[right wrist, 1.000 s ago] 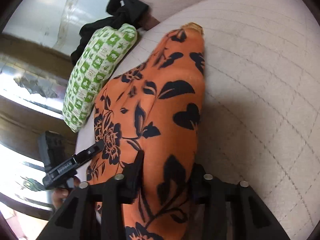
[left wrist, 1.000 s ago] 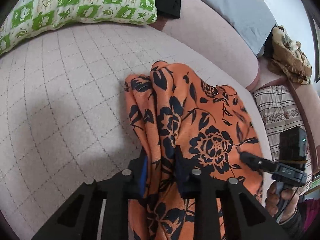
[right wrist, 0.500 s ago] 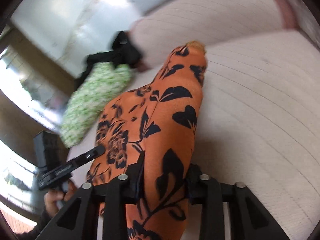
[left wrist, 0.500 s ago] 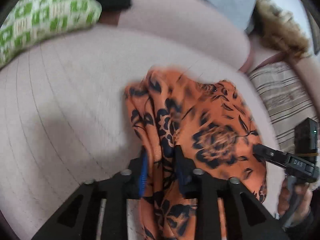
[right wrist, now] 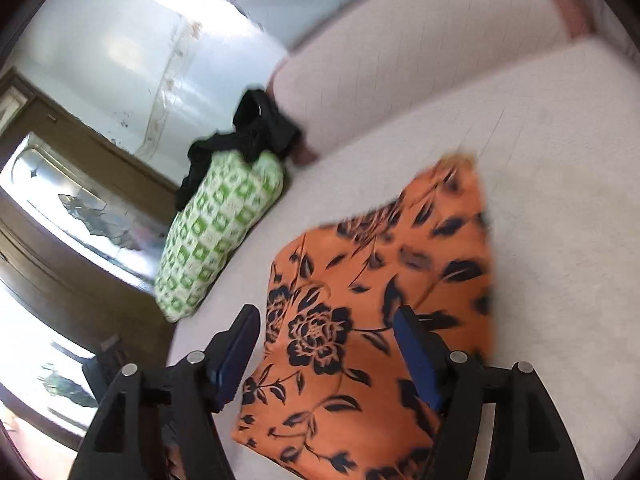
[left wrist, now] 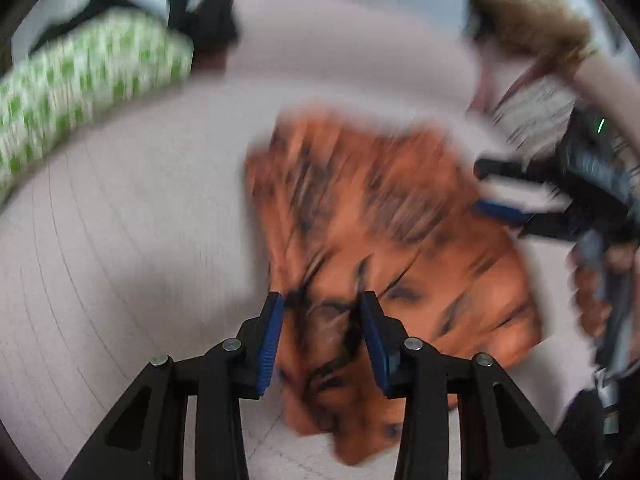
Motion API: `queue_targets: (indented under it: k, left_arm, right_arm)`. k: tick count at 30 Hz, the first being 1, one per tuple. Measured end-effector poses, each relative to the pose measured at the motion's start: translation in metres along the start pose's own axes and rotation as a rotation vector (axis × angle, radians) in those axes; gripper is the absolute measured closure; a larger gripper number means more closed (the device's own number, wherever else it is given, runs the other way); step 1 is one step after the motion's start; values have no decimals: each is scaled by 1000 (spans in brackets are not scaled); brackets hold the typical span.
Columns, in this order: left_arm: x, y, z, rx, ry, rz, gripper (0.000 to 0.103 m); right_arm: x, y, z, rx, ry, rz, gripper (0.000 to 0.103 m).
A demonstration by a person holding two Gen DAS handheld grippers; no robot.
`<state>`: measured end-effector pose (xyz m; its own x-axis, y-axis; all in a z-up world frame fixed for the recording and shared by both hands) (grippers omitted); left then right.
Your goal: Fold small clothes
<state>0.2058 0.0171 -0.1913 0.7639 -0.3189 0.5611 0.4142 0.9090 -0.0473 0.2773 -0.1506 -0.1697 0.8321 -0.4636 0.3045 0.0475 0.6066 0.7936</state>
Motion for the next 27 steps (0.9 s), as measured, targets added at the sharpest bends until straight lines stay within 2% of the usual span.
queue_targets:
  k: [1, 2, 6, 8, 9, 10, 11, 12, 13, 15, 18, 19, 21, 24, 27]
  left_arm:
    - [-1, 2, -3, -3, -10, 12, 53]
    - [-1, 6, 1, 3, -35, 27, 50]
    - [-1, 9, 3, -19, -45, 23, 50]
    - [-3, 11, 2, -29, -52, 30, 49]
    - [-3, 12, 2, -34, -52, 36, 49]
    - [-5, 11, 3, -42, -54, 42, 49]
    - [-8, 9, 10, -48, -54, 44, 50]
    - [-9, 10, 15, -47, -59, 46, 50]
    - [-11, 11, 24, -52, -83, 46, 50]
    - [-15, 12, 38, -53, -110, 41, 50]
    - [-23, 11, 40, -42, -109, 23, 50]
    - [-29, 14, 32, -26, -79, 22, 50]
    - [-36, 17, 23, -50, -61, 38, 50]
    - [-39, 23, 24, -62, -67, 50, 49]
    - [-41, 25, 25, -77, -72, 49, 49]
  right_arm:
    - [2, -17, -18, -42, 32, -67, 30]
    - [1, -20, -21, -30, 34, -93, 30]
    - [7, 16, -3, 3, -14, 6, 30]
    - [18, 22, -1, 2, -37, 24, 29]
    - [22, 16, -4, -10, -40, 9, 26]
    - [29, -1, -12, -60, -34, -26, 21]
    - [30, -18, -25, -114, 3, -66, 21]
    - [30, -25, -31, -127, 20, -93, 22]
    - [31, -20, -28, -132, -2, -92, 22]
    - [31, 17, -19, -84, -25, -2, 22]
    - [19, 77, -34, 12, 47, 91, 22]
    - [12, 93, -48, 49, 97, 106, 22]
    - [4, 111, -87, 62, 177, 104, 22]
    - [1, 99, -155, 5, 291, 1, 22]
    - [7, 96, -171, 6, 279, -48, 21]
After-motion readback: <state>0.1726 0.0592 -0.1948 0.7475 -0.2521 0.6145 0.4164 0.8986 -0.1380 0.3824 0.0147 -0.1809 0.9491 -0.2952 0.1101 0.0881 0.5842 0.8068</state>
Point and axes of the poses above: each gripper's, at about its wrist camera, not at the fingertips, and z roughly against the way its jaws point, y to its left, x to its top, the point moved 7 cm from there along -z, roughly the way its jaws point, and after that the axes turned 10 degrees about -z, right-handed, at the moved point
